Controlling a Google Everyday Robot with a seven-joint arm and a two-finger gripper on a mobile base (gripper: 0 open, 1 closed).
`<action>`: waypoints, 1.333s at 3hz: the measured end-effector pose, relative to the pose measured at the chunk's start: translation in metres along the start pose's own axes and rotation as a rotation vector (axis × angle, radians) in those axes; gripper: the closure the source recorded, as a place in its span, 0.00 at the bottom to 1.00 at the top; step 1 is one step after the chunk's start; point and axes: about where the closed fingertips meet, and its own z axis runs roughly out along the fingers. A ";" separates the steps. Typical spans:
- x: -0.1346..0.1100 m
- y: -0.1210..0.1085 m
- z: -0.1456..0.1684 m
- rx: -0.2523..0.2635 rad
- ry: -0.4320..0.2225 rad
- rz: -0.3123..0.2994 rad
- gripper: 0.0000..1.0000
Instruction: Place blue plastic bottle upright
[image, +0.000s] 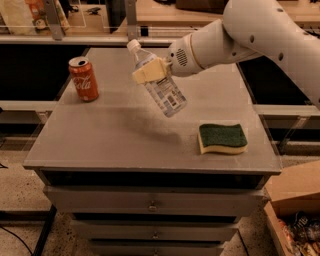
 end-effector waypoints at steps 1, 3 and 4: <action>-0.001 0.000 0.000 0.003 0.000 -0.003 1.00; -0.016 -0.027 0.007 -0.021 -0.139 -0.057 1.00; -0.026 -0.037 0.012 -0.058 -0.223 -0.108 1.00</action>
Offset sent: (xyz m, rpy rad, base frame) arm 0.0284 -0.0102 -0.0016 0.0692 -0.1055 -0.0235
